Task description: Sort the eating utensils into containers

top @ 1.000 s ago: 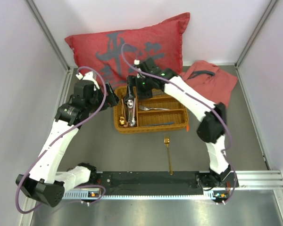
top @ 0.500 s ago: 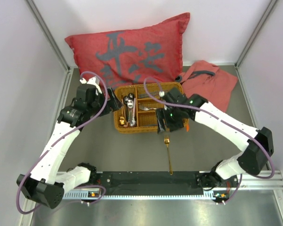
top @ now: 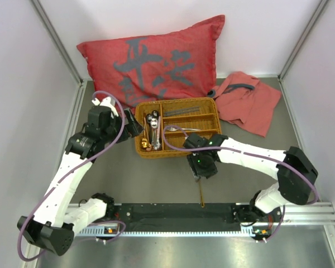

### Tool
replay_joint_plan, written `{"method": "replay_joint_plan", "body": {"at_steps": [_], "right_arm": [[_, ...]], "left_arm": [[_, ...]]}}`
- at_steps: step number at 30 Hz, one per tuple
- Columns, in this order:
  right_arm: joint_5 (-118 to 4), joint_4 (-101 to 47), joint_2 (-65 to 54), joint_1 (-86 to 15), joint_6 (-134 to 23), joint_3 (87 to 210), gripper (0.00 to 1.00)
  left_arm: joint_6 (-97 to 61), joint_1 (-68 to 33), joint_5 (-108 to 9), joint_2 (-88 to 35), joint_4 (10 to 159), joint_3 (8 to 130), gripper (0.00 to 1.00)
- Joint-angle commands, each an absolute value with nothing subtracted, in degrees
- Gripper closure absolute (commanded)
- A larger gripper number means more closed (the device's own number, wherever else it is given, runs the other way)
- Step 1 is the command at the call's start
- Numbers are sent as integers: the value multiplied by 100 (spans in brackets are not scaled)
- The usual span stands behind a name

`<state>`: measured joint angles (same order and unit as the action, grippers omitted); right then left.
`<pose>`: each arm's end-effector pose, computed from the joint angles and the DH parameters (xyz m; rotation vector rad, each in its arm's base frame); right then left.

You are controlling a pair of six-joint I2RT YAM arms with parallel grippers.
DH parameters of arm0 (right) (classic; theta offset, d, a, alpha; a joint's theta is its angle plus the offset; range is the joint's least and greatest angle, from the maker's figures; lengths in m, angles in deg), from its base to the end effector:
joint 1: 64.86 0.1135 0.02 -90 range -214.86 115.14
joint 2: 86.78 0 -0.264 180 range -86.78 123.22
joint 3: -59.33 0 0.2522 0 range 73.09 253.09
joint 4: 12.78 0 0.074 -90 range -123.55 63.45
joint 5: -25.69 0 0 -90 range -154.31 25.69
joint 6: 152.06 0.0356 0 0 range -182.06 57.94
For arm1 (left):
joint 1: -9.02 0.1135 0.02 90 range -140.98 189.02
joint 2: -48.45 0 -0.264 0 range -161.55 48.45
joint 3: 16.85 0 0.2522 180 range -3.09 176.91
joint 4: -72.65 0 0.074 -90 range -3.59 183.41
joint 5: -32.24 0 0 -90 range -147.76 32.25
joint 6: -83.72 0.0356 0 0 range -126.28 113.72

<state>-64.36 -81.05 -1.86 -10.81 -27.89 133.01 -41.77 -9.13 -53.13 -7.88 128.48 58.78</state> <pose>0.1550 0.2136 0.2195 -0.5183 2.9585 0.1910 0.1888 -0.0649 0.3514 -0.2969 2.2545 -0.5987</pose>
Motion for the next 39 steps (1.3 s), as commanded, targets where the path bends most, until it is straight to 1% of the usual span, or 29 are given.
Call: {"method": "replay_joint_plan", "body": {"at_steps": [1, 3, 5, 9, 10, 12, 13, 15, 16, 18, 19, 22, 28, 32, 36, 39], "right_arm": [[-6659, -7376, -57, -861, -2507, 13093, 52], [-6712, -7339, 154, -817, -2497, 13083, 52], [-6817, -7296, 321, -799, -2489, 13040, 56], [-6765, -6997, 681, -782, -2550, 12890, 58], [-6756, -6927, 752, -790, -2568, 12864, 62], [-6817, -6882, 910, -781, -2568, 12837, 64], [-6852, -6900, 1067, -781, -2550, 12837, 72], [-6888, -6970, 1209, -773, -2550, 12794, 79], [-6844, -6970, 1349, -764, -2541, 12767, 85], [-6600, -6874, 1464, -746, -2603, 12636, 92], [-6502, -6795, 1473, -738, -2629, 12566, 99], [-6290, -6706, 1429, -641, -2734, 12389, 100], [-6545, -7057, 929, -246, -2980, 12670, 100], [-6703, -7399, 551, -44, -3095, 13283, 100], [-6826, -7629, 68, -43, -3113, 13794, 100], [-7027, -7866, -73, -34, -3174, 14286, 100]], "left_arm": [[-4179, -891, -5433, -621, 12711, 5835, 2], [-4179, -891, -5459, -586, 12763, 5835, 2], [-4179, -891, -5468, -560, 12789, 5817, 2], [-4205, -891, -5520, -402, 12825, 5729, 2], [-4197, -891, -5538, -367, 12825, 5703, 2], [-4214, -891, -5547, -279, 12834, 5633, 2], [-4214, -891, -5564, -244, 12842, 5615, 2], [-4214, -891, -5573, -165, 12895, 5580, 2], [-4205, -891, -5582, -138, 12904, 5571, 2], [-4223, -891, -5617, -42, 12930, 5536, 2], [-4223, -891, -5626, -6, 12939, 5527, 2], [-4249, -891, -5635, 108, 12939, 5448, 2], [-4311, -891, -5617, 266, 12957, 5290, 2], [-4337, -891, -5644, 328, 12974, 5255, 2], [-4355, -891, -5670, 319, 12965, 5290, 2], [-4355, -891, -5696, 249, 12922, 5351, 2]]}}
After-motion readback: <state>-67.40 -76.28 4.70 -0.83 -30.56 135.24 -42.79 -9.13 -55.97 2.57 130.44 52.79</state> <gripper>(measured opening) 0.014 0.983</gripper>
